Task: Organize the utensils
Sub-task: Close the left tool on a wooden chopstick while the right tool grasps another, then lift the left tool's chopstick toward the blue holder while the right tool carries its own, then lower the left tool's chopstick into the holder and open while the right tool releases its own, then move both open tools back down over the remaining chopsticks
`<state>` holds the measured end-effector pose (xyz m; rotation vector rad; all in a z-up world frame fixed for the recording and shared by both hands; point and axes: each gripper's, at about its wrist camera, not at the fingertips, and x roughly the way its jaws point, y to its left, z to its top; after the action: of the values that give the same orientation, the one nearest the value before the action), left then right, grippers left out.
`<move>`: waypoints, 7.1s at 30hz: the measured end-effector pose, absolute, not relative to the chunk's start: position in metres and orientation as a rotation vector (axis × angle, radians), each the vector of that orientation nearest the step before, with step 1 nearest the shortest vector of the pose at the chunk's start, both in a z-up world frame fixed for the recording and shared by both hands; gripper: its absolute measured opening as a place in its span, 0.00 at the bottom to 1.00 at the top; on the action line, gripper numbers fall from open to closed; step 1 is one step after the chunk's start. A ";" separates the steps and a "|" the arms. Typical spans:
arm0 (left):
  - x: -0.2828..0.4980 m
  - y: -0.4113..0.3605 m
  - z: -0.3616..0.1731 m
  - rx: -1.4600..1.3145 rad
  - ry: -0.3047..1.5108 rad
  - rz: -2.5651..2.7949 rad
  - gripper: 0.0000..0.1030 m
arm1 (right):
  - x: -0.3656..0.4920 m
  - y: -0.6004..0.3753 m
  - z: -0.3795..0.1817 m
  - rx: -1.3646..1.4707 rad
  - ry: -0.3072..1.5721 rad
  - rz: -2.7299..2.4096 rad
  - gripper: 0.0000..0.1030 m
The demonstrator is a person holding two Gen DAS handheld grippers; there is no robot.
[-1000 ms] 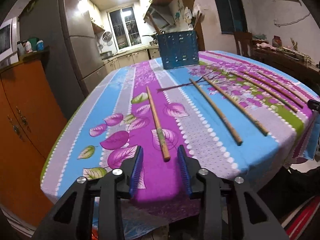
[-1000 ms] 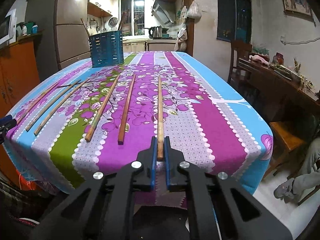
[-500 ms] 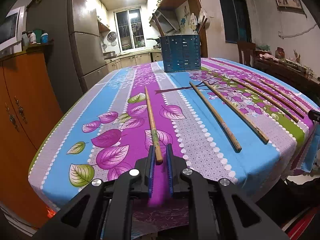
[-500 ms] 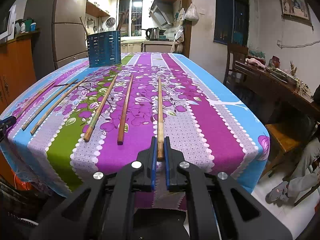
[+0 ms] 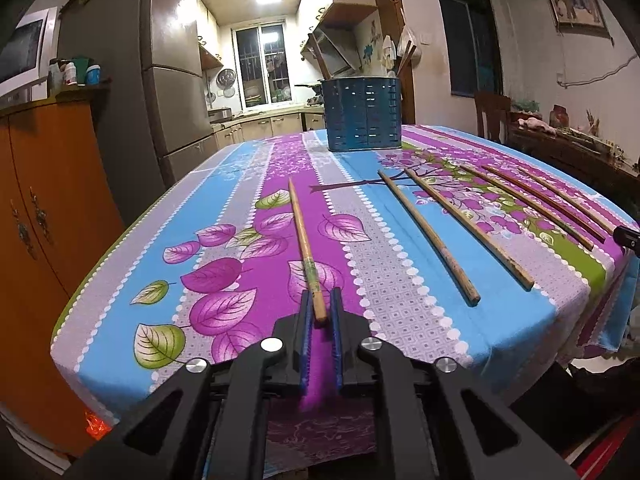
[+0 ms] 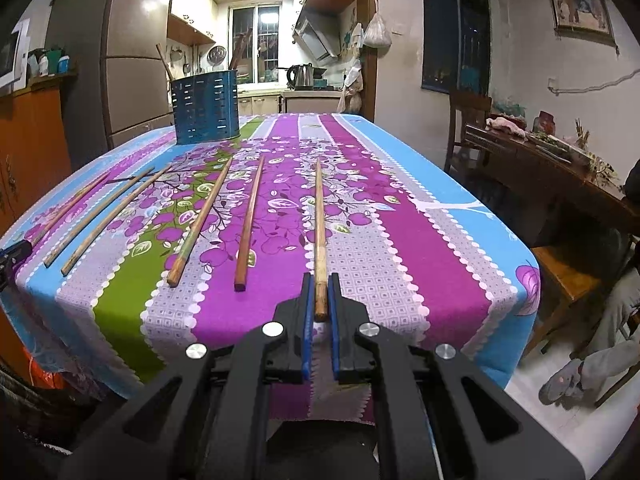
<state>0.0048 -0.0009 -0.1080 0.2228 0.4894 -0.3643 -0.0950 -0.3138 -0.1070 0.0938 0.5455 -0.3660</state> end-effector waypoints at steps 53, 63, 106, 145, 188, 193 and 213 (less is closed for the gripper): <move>0.059 -0.002 0.097 0.053 0.352 -0.550 0.08 | -0.042 -0.342 0.082 0.020 0.368 -0.137 0.05; 0.077 -0.016 0.108 0.078 0.368 -0.560 0.08 | -0.019 -0.338 0.099 -0.008 0.388 -0.089 0.05; 0.129 -0.110 0.188 0.144 0.228 -0.640 0.08 | 0.059 -0.299 0.197 0.010 0.262 0.031 0.05; 0.349 -0.195 0.132 0.103 0.211 -0.511 0.08 | 0.297 -0.313 0.134 0.121 0.352 -0.044 0.27; -0.040 -0.072 -0.046 0.286 0.511 -0.585 0.16 | -0.094 -0.287 -0.046 0.000 0.568 -0.115 0.27; -0.060 -0.093 -0.074 0.348 0.508 -0.572 0.16 | -0.090 -0.257 -0.071 -0.078 0.560 -0.099 0.27; -0.046 -0.117 -0.110 0.372 0.497 -0.452 0.20 | -0.071 -0.250 -0.096 -0.071 0.591 -0.129 0.27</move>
<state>-0.0462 -0.1170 -0.1095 0.3720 0.4968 -0.4524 -0.0709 -0.2503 -0.0957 -0.0708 0.5906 -0.1293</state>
